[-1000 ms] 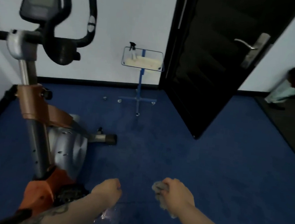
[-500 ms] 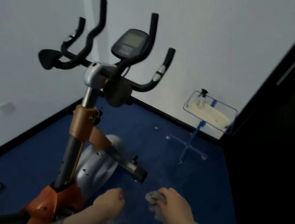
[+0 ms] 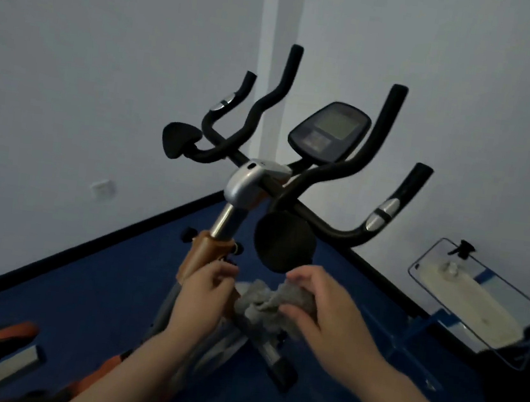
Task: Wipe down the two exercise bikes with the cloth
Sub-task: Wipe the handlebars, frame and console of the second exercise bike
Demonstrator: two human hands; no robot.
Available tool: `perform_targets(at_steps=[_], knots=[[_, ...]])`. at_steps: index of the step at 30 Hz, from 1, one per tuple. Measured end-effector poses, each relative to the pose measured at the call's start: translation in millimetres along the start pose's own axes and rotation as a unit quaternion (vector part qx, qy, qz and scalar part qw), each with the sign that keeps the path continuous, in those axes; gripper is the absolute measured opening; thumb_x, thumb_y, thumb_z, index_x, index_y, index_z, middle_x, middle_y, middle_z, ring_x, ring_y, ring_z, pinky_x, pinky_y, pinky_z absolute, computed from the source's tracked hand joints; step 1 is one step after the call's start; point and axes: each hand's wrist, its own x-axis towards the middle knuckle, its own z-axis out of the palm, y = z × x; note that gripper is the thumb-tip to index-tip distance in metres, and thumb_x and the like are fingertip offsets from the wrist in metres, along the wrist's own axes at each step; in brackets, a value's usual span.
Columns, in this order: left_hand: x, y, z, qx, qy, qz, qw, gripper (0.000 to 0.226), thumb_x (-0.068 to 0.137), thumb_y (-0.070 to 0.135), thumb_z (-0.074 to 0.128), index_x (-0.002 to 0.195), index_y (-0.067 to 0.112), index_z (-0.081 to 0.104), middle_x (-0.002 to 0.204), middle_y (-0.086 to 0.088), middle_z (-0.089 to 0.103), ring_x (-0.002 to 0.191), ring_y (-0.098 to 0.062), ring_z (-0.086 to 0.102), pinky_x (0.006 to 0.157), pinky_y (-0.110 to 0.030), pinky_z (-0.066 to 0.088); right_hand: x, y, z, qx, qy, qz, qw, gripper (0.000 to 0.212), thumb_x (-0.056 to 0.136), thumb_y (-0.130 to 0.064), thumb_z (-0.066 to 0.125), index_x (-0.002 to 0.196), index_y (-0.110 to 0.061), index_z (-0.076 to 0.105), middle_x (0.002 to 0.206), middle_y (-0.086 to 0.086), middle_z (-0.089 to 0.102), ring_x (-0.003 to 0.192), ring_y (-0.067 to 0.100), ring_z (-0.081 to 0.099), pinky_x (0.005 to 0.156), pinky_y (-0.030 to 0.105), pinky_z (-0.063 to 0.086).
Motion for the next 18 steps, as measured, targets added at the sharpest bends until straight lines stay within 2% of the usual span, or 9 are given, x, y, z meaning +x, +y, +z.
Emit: perform_targets(at_steps=[2,5,7,9,12,13,15,16,18], knots=[[23,13,-12,-0.058,0.019,0.017,0.998,0.02,0.088,0.014,0.059,0.089,0.031,0.07,0.104,0.008,0.069,0.089,-0.007,0.067,0.079,-0.031,0.056,32,-21,-25,-0.07,0.038,-0.075,0.994,0.024,0.084,-0.049,0.05,0.106,-0.046,0.042,0.099,-0.025,0.049,0.092,-0.002,0.045,0.077,0.02,0.041],[47,27,-17,-0.102,0.011,0.021,0.994,0.021,0.089,0.015,0.058,0.092,0.033,0.068,0.094,0.003,0.073,0.084,-0.012,0.07,0.074,-0.041,0.059,83,-35,-43,-0.167,0.084,-0.146,0.971,0.024,0.082,-0.03,0.064,0.101,-0.032,0.05,0.093,-0.017,0.053,0.087,0.003,0.045,0.078,0.021,0.035],[62,33,-11,-0.1,0.014,0.042,0.994,0.022,0.088,0.016,0.059,0.093,0.036,0.067,0.085,0.005,0.071,0.074,-0.01,0.068,0.065,-0.036,0.057,113,-32,-40,-0.228,0.108,-0.114,0.961,0.024,0.08,-0.018,0.07,0.1,-0.025,0.059,0.105,-0.01,0.06,0.1,0.011,0.049,0.083,0.026,0.034],[68,40,-1,-0.117,0.015,0.059,0.991,0.023,0.089,0.015,0.058,0.097,0.036,0.065,0.083,0.007,0.069,0.069,-0.006,0.064,0.059,-0.02,0.051,123,-21,-24,-0.279,0.131,-0.036,0.951,0.022,0.083,-0.014,0.066,0.104,-0.021,0.065,0.124,-0.003,0.056,0.116,0.017,0.046,0.094,0.03,0.034],[68,46,16,-0.162,0.008,0.058,0.985,0.024,0.091,0.015,0.055,0.099,0.036,0.062,0.087,0.012,0.067,0.073,-0.003,0.064,0.058,-0.007,0.047,114,-8,16,-0.243,0.147,0.11,0.952,0.038,0.096,-0.031,0.045,0.131,-0.019,0.053,0.135,0.001,0.051,0.121,0.019,0.043,0.097,0.032,0.039],[67,48,21,-0.179,-0.001,0.061,0.982,0.023,0.092,0.015,0.054,0.098,0.036,0.061,0.09,0.014,0.067,0.077,-0.001,0.065,0.061,-0.007,0.048,113,-8,28,-0.246,0.144,0.13,0.95,0.047,0.096,-0.041,0.037,0.136,-0.018,0.047,0.133,0.003,0.052,0.117,0.02,0.046,0.093,0.032,0.043],[69,50,32,-0.203,-0.006,0.067,0.977,0.021,0.096,0.016,0.049,0.097,0.033,0.061,0.094,0.015,0.067,0.085,-0.001,0.065,0.068,-0.015,0.052,120,-9,36,-0.302,0.13,0.139,0.934,0.057,0.092,-0.055,0.024,0.132,-0.019,0.044,0.124,0.005,0.055,0.106,0.021,0.051,0.08,0.032,0.048],[69,49,36,-0.21,-0.002,0.064,0.976,0.02,0.097,0.018,0.047,0.096,0.031,0.061,0.093,0.012,0.067,0.087,-0.004,0.066,0.072,-0.021,0.054,125,-8,33,-0.323,0.111,0.132,0.931,0.056,0.09,-0.058,0.02,0.128,-0.022,0.042,0.12,0.004,0.054,0.103,0.02,0.051,0.075,0.031,0.047],[69,47,42,-0.219,0.007,0.057,0.974,0.017,0.096,0.026,0.045,0.096,0.03,0.062,0.094,0.007,0.067,0.089,-0.009,0.066,0.081,-0.036,0.056,128,1,22,-0.291,0.067,0.112,0.948,0.048,0.091,-0.058,0.026,0.127,-0.028,0.037,0.119,0.0,0.05,0.103,0.018,0.049,0.071,0.029,0.046]])
